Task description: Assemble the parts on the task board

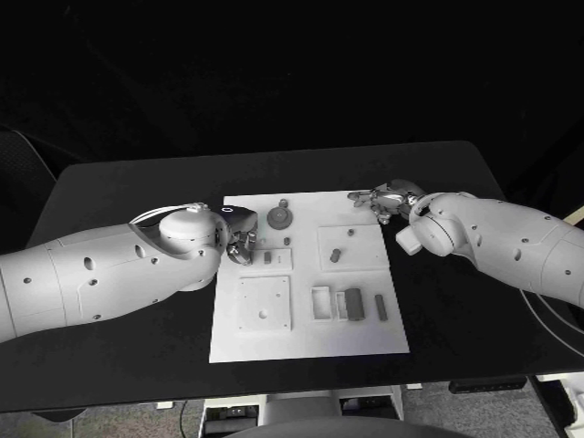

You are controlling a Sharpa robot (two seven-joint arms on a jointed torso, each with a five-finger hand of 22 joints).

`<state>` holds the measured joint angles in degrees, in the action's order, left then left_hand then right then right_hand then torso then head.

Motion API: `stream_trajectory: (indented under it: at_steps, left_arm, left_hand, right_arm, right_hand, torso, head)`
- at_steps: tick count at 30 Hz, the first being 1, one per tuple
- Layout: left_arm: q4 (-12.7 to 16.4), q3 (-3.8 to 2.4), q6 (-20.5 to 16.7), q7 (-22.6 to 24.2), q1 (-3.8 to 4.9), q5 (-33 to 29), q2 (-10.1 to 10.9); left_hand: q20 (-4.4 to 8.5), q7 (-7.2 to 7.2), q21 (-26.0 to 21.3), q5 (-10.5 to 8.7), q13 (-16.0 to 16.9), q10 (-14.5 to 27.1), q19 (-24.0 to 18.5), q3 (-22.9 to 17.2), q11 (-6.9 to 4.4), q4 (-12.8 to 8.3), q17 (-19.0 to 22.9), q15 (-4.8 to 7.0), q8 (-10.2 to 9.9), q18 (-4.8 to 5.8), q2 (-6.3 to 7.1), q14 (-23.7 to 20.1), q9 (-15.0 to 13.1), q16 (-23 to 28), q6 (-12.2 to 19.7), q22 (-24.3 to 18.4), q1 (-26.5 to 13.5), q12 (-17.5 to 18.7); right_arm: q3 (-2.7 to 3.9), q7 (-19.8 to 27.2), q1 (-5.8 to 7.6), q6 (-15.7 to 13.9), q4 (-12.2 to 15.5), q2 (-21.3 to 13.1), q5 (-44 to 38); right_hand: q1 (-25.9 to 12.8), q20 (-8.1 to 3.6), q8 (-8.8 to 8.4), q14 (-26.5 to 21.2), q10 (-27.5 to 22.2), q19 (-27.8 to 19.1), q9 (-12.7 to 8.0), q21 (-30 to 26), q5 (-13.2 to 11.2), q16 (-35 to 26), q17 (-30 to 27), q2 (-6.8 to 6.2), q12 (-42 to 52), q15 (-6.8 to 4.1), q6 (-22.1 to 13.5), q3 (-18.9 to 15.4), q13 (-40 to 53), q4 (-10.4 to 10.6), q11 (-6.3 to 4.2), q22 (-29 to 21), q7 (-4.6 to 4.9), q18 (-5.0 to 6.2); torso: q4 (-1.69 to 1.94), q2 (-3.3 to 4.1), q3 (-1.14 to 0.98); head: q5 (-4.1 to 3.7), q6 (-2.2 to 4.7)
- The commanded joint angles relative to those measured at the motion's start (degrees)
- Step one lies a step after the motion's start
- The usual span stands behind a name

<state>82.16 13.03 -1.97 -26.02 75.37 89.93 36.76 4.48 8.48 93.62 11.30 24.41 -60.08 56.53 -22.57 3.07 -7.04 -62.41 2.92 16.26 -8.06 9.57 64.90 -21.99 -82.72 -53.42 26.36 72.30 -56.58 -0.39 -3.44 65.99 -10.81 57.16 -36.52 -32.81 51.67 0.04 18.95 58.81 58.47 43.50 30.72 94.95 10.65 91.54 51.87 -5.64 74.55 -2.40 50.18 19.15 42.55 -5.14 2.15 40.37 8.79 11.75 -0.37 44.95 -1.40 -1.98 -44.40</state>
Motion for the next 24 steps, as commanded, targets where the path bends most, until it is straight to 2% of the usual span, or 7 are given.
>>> stream_trajectory:
  at_steps: [1, 20, 24]
  left_arm:
    - [0.1, 0.03, -0.4, -0.3, -0.06, 0.1, 0.0]
    - [0.3, 0.03, -1.3, 0.1, -0.07, 0.0, 0.3]
    - [0.4, 0.03, -2.3, 0.7, -0.07, -0.4, 0.5]
  left_hand:
    - [0.24, -0.08, -0.2, -0.23, 0.1, -1.2, 0.0, 0.2, 1.24, 0.2, 0.1, 0.31, 0.1, -2.17, 0.26, 0.0, -0.1, 0.1, 0.8, -0.1, 0.3, -0.1]
    - [0.23, -0.13, -0.2, -0.24, 0.1, -1.2, 0.1, 0.3, 1.25, 0.3, 0.1, 0.32, 0.0, -2.16, 0.33, 0.0, 0.1, 0.1, 1.8, -0.1, 0.3, -0.1]
    - [0.23, -0.04, -0.2, -0.23, 0.1, -1.3, 0.3, 0.2, 1.22, 0.5, 0.2, 0.35, 1.2, -2.19, 0.08, 0.2, -0.3, 0.0, 0.5, -0.1, 0.3, -0.2]
  right_arm:
    - [-0.01, 0.2, -0.03, 1.0, 0.1, 0.0, -0.4]
    - [-0.01, 0.2, -0.03, 1.0, 0.1, 0.0, -0.4]
    - [-0.01, 0.2, -0.03, 1.0, 0.1, 0.0, -0.4]
  right_hand:
    - [-0.6, -0.17, -0.30, 0.0, 0.0, 0.3, -0.1, 7.4, 0.0, -0.2, -0.1, -0.04, -0.4, -0.47, 0.1, -0.4, -0.1, 0.0, 0.17, 0.0, 0.38, 1.63]
    - [-0.6, -0.17, -0.31, 0.0, -0.1, 0.3, -0.1, 7.4, 0.0, -0.2, -0.1, -0.04, -0.4, -0.46, 0.1, -0.4, -0.1, 0.0, 0.17, 0.0, 0.38, 1.63]
    - [-0.6, -0.17, -0.31, 0.0, -0.1, 0.3, -0.1, 7.4, 0.0, -0.2, -0.1, -0.03, -0.4, -0.46, 0.1, -0.4, -0.1, 0.0, 0.18, 0.0, 0.38, 1.63]
  torso:
    - [0.00, 0.00, 0.00]
    - [-0.01, 0.00, -0.04]
    - [-0.02, 0.00, -0.03]
  head:
    - [0.02, 0.00]
    - [0.06, 0.12]
    - [0.08, 0.16]
